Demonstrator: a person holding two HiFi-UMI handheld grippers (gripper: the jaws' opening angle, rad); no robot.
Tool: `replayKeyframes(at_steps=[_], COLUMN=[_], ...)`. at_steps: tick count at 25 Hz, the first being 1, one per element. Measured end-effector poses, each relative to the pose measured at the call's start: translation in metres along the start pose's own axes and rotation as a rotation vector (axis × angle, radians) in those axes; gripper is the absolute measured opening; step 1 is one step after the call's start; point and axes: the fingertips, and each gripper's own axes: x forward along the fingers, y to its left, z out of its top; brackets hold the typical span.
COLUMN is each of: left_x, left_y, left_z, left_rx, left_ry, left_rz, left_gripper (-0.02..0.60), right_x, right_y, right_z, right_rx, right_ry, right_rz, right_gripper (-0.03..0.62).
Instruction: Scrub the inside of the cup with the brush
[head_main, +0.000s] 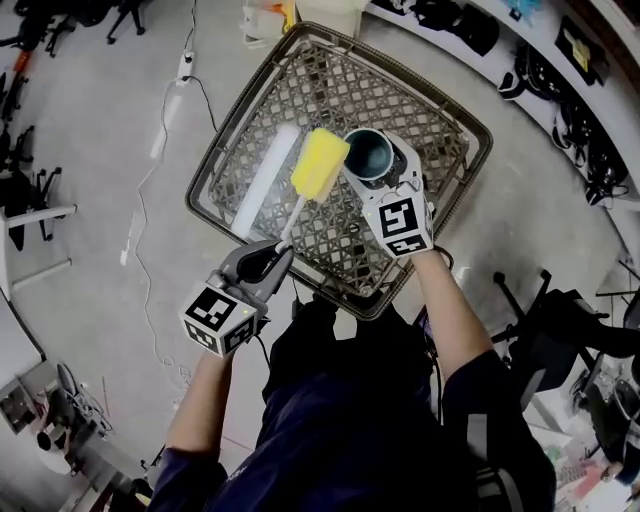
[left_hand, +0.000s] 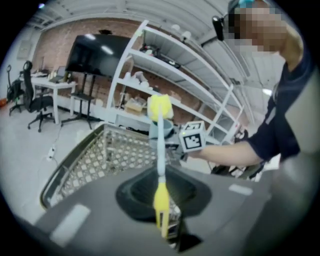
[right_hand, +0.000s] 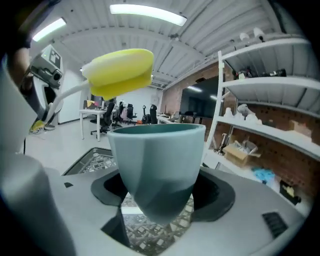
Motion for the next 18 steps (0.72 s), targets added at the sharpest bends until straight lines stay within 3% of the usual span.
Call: replayKeyframes(at_steps=[6,12,18], left_x=[-0.032,-0.065,-0.082], left_y=[-0.009,-0.011,-0.025], left_z=[0.047,0.111,0.16], left_rx=[0.292,0.617,0.843], left_ry=[0.099,0.172,0.193], left_rz=[0.062,0.205,0.294], left_gripper=[0.038,0.038,0.038], right_x=[-0.053,-0.094,-0.12], right_y=[-0.024,-0.045,-0.064], right_z=[0.064,0.121,0.164], right_rx=[-0.176,-0.383,-0.45], right_ry=[0.026,0.054,0.05], right_rz=[-0.06,-0.14,-0.21], right_gripper=[0.36,0.36,0.36])
